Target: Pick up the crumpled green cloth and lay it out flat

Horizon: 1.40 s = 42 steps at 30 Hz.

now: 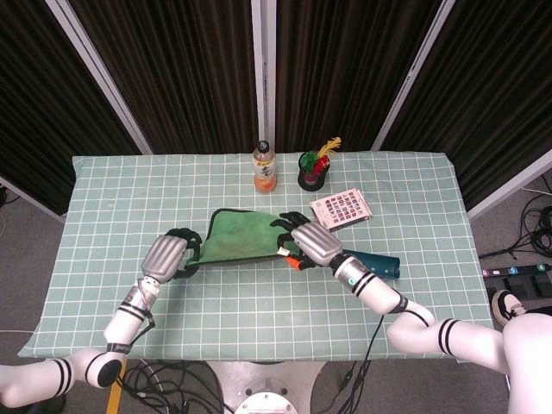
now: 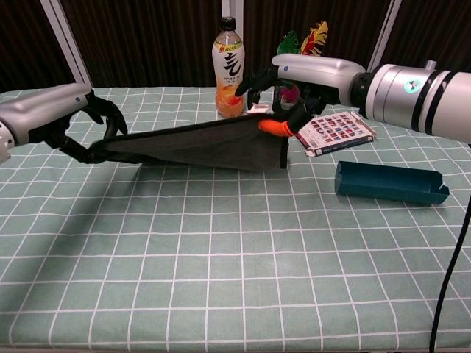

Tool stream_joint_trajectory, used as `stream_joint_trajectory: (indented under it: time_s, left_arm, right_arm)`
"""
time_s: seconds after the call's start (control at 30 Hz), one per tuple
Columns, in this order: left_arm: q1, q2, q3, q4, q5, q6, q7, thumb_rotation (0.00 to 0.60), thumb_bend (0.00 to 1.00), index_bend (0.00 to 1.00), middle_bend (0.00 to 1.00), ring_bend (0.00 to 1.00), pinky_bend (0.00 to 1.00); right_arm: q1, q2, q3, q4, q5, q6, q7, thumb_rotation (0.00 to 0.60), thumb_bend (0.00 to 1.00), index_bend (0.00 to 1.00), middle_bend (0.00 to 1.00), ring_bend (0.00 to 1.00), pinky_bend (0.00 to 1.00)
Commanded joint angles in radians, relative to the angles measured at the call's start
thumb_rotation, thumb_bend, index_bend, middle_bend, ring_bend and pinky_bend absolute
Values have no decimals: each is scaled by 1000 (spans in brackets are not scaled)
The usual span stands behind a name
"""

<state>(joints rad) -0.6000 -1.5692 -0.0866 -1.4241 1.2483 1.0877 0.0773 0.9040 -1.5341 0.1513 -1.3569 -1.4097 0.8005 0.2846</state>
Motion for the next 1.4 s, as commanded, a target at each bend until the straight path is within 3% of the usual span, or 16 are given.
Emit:
stream_joint_trajectory:
  time_s: [0.03, 0.3, 0.67, 0.8, 0.9, 0.97, 1.03, 1.13, 1.4]
  left_arm:
    - [16, 9, 19, -21, 16, 7, 6, 600, 519, 784, 457, 278, 275]
    - [53, 38, 78, -79, 59, 6, 40, 600, 509, 783, 453, 278, 275]
    - [70, 40, 101, -90, 72, -17, 80, 600, 473, 758, 443, 278, 275]
    - [65, 42, 106, -97, 58, -49, 112, 600, 349, 625, 414, 278, 275]
    - [61, 45, 110, -107, 41, -72, 148, 600, 218, 504, 389, 278, 274]
    - [55, 53, 112, -120, 27, -92, 171, 600, 158, 428, 369, 278, 274]
    - [52, 62, 114, -140, 13, -106, 193, 600, 89, 327, 334, 277, 273]
    - [50, 75, 116, -163, -4, -116, 218, 600, 27, 253, 286, 256, 270]
    - [71, 104, 92, -205, 13, -67, 178, 580, 0, 190, 190, 209, 265]
  right_arm:
    - [-15, 9, -21, -16, -19, 11, 8, 600, 412, 588, 135, 0, 0]
    - [-45, 28, -77, -42, -64, 24, 27, 600, 411, 588, 136, 0, 0]
    - [-67, -7, -127, -30, -107, 36, 19, 599, 408, 578, 134, 0, 0]
    - [-74, -25, -141, -17, -105, 27, -15, 569, 254, 502, 109, 0, 0]
    - [-82, -41, -154, -13, -103, 22, -44, 498, 69, 416, 86, 0, 0]
    - [-87, -51, -165, -11, -106, 20, -65, 445, 7, 369, 73, 0, 0]
    - [-91, -58, -174, -13, -109, 16, -83, 391, 0, 314, 55, 0, 0]
    - [-97, -59, -177, -19, -108, 19, -101, 338, 0, 257, 36, 0, 0]
    - [-122, -5, -147, -68, -111, 93, -138, 295, 0, 200, 17, 0, 0]
